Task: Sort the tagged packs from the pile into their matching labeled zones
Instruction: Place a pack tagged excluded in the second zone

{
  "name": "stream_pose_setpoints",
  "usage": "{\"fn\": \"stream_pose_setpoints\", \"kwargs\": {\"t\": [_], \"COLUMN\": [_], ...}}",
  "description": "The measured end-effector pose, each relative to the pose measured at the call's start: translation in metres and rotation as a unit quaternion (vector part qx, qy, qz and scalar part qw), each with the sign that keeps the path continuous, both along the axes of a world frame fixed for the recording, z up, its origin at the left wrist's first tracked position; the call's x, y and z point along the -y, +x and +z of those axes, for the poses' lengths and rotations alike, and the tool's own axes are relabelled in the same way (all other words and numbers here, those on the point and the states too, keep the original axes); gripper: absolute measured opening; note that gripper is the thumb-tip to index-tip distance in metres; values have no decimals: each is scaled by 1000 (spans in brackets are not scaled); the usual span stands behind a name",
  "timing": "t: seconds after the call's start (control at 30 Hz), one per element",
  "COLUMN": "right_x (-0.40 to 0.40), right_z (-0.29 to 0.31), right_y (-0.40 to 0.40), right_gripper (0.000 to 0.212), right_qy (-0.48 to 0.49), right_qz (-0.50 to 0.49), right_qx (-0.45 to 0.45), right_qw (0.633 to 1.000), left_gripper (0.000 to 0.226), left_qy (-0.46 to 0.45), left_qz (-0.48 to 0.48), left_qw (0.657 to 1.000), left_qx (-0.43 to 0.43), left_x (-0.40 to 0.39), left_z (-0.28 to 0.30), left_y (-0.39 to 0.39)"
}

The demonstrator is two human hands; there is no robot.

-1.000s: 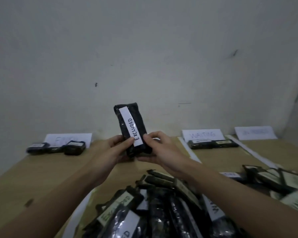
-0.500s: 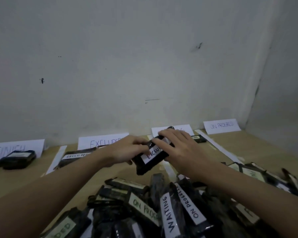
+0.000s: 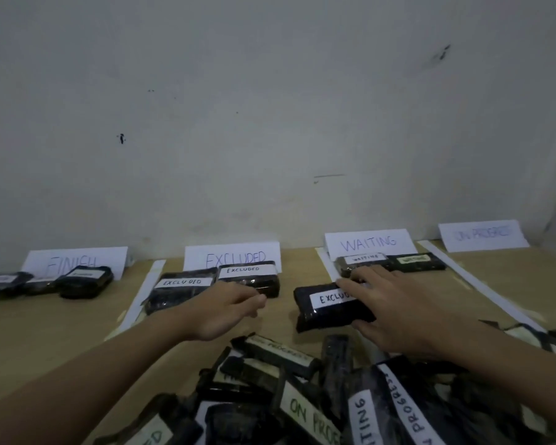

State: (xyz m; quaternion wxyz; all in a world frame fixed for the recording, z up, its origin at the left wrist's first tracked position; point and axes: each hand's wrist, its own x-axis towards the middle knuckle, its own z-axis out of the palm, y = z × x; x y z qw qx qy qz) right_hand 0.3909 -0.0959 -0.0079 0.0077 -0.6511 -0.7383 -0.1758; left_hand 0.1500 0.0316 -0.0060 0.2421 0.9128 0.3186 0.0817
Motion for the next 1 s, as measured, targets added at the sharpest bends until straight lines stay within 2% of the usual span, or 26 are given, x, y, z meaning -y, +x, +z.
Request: {"fn": "stream_pose_setpoints", "kwargs": {"t": [0.13, 0.27, 0.43, 0.67, 0.83, 0.93, 1.0], "right_x": [-30, -65, -92, -126, -140, -141, -141], "right_z": [0, -1, -8, -12, -17, -19, -22], "right_y": [-8, -11, -39, -133, -172, -182, -184], "right_gripper": [57, 53, 56, 58, 53, 51, 50], "right_qy": [-27, -43, 8, -21, -72, -93, -98], "right_qz": [-20, -41, 32, 169, 192, 194, 190], "right_qx": [-14, -28, -105, -132, -105, -96, -87], "right_qw": [999, 998, 994, 977, 973, 972, 973], "left_gripper": [38, 37, 33, 32, 54, 32, 29], "left_qy": [48, 66, 74, 121, 118, 133, 152], "left_qz": [15, 33, 39, 61, 74, 72, 66], "left_qw": [998, 996, 996, 985, 982, 981, 979], "left_qx": [-46, -43, -31, -103, -124, -122, -122], "left_x": [-14, -19, -25, -27, -25, -25, -23], "left_z": [-13, -21, -24, -30, -33, -33, -30], "left_y": [-37, -55, -67, -116, -155, -167, -170]}}
